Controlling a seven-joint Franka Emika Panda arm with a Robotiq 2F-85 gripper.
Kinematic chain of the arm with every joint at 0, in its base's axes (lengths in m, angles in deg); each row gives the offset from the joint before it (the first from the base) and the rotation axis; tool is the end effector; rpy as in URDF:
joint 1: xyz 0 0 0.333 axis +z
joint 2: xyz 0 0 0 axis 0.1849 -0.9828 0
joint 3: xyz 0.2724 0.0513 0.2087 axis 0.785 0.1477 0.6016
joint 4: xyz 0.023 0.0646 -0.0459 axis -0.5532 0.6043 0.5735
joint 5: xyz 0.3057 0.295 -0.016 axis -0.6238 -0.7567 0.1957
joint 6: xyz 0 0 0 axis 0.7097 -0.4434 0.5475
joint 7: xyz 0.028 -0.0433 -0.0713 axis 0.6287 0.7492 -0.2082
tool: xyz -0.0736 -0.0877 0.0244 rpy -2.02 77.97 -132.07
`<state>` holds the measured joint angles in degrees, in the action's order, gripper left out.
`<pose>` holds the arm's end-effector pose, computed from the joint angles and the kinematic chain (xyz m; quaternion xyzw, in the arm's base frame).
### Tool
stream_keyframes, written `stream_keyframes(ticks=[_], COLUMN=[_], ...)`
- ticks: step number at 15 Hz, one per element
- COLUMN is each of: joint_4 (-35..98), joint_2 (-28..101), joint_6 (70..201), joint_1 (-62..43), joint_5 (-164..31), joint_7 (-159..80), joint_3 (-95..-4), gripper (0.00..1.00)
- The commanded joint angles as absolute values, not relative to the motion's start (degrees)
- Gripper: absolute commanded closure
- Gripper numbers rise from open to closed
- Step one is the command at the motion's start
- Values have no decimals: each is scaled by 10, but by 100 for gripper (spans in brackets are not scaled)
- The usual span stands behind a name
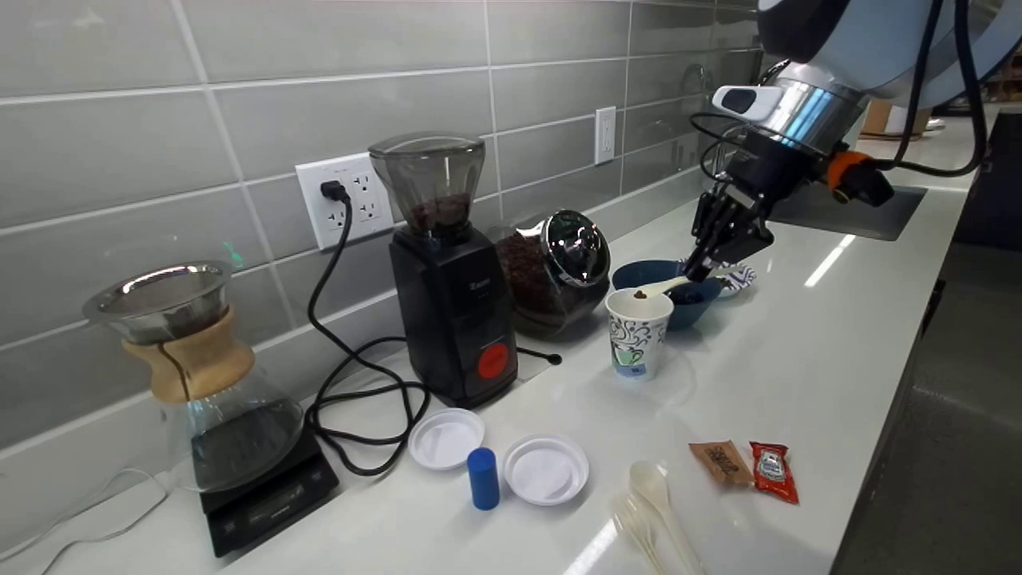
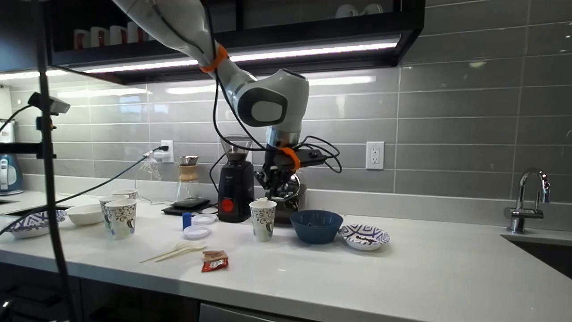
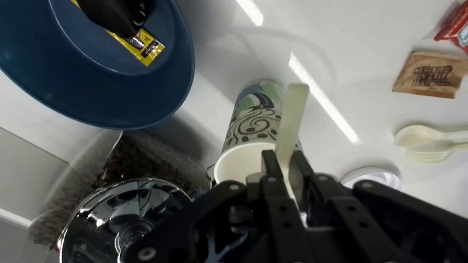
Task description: Use a spoon to move some contents from the dish to the cup
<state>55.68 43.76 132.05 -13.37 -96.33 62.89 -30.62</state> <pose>0.6061 0.1445 0.3816 -0.6749 -0.7087 -0.1677 0.1186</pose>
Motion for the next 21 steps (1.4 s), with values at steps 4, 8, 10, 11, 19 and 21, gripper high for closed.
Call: stream_keyframes(ticks=[4, 8, 10, 11, 19, 21], joint_4=[564, 555, 552, 551, 541, 539], joint_2=[440, 438, 440, 441, 441, 438], joint_6=[1342, 1335, 1332, 1334, 1355, 1349], joint_1=[-74, -54, -46, -43, 4, 21], joint_5=[-861, -802, -766, -748, -548, -477], joint_7=[538, 491, 460, 449, 320, 273], joint_3=[-339, -341, -343, -342, -339, -337], gripper=[97, 97, 97, 97, 97, 97])
